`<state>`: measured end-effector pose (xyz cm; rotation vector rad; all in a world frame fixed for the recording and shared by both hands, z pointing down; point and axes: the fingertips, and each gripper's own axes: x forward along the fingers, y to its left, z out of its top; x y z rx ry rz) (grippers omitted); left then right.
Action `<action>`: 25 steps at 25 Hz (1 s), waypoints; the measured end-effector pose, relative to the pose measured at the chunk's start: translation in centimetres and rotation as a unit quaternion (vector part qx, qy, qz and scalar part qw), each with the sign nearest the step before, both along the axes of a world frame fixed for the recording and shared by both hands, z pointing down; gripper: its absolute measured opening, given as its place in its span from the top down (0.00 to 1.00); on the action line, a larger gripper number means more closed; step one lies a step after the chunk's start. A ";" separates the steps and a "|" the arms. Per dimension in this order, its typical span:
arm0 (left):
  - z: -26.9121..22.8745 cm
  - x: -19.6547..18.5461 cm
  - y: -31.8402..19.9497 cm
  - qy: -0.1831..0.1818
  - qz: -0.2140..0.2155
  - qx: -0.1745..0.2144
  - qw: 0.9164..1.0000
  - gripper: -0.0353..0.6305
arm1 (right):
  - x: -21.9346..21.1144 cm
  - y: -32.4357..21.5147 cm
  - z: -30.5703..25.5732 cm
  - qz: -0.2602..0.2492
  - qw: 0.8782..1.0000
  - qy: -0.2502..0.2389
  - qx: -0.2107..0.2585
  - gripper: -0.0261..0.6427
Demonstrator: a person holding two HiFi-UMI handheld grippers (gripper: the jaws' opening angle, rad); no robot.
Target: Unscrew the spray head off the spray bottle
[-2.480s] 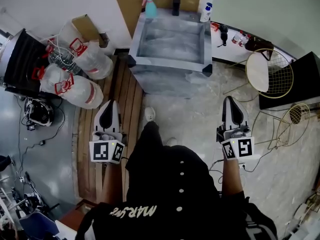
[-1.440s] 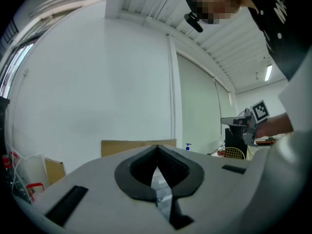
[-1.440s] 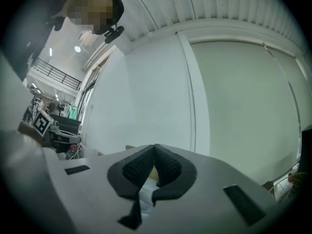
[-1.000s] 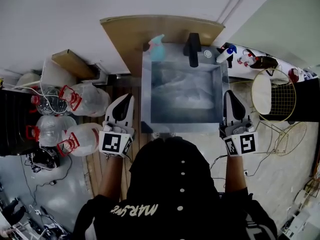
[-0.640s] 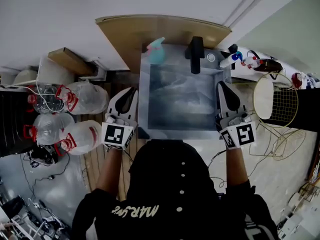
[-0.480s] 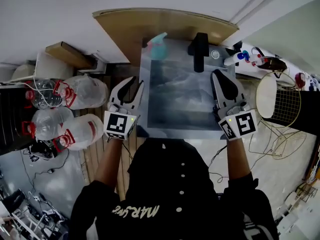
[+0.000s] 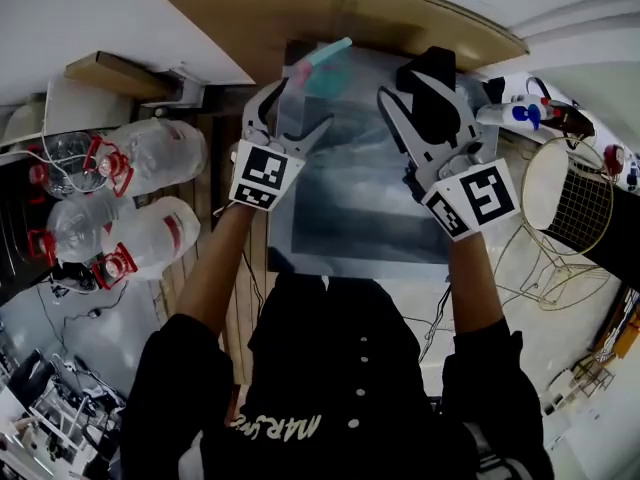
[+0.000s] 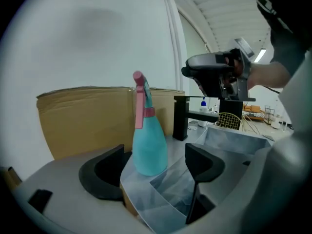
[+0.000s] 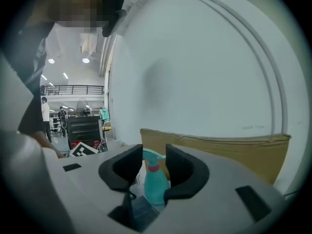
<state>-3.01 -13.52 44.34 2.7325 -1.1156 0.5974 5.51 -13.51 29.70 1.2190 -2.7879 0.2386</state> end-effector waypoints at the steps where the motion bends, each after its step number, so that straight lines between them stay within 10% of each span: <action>1: 0.5 0.4 -0.7 0.000 0.001 -0.005 1.000 0.37 | -0.4 -0.4 0.4 -0.005 1.000 -0.003 -0.004 0.72; 14: 5.2 2.5 -5.5 -0.035 0.004 -0.043 0.998 0.35 | -7.0 -4.5 2.3 -0.046 0.998 0.025 -0.028 0.59; 25: 5.6 2.4 -5.5 -0.054 -0.049 -0.029 0.997 0.38 | -8.7 -4.1 4.7 0.017 0.996 0.074 -0.051 0.44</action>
